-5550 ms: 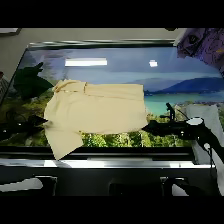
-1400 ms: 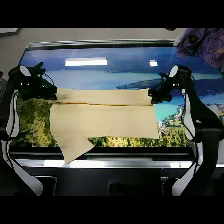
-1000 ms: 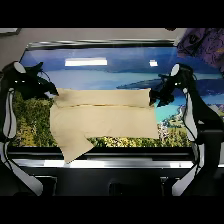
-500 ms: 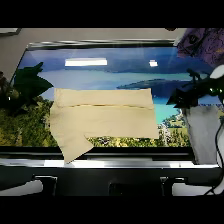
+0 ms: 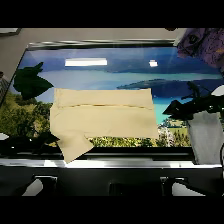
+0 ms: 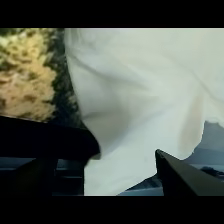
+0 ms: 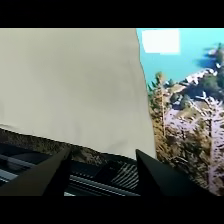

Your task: Fold the clothes and pants, and hang the long-sleeved shirts on hangers.

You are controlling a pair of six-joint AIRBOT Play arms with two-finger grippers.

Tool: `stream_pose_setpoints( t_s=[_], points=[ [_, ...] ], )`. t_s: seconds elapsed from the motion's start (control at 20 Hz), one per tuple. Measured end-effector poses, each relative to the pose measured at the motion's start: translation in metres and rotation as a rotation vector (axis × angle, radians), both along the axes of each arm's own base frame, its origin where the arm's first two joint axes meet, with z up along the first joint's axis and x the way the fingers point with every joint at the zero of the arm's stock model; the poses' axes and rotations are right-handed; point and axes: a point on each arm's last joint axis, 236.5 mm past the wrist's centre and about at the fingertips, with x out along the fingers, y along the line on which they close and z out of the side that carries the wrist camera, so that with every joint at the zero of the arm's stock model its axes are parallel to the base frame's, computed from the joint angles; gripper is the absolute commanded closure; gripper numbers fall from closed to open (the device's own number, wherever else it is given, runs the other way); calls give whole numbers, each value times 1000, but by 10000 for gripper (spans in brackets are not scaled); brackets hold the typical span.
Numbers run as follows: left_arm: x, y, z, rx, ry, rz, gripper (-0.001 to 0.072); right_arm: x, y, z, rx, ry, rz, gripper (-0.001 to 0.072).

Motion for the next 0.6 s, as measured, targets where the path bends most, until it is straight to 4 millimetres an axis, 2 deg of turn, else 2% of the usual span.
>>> stream_pose_setpoints(
  t_s=[0.15,0.4,0.45,0.5,0.55,0.6],
  points=[
    [-9,-8,-8,-19,11,10,-10,1,4,1,18,-7,-6,240],
    [-8,-28,-13,-62,0,1,1,3,6,3,31,-16,-11,240],
    [-7,-33,-15,-66,0,-10,157,3,6,3,31,-15,-12,240],
    [-7,-35,-18,-58,-3,-19,422,3,6,3,33,-16,-12,240],
    [-8,-35,-23,-41,-2,-31,648,3,6,3,34,-15,-12,240],
    [-8,-35,-25,-27,-3,-41,682,1,6,3,32,-10,-8,240]
  ],
)
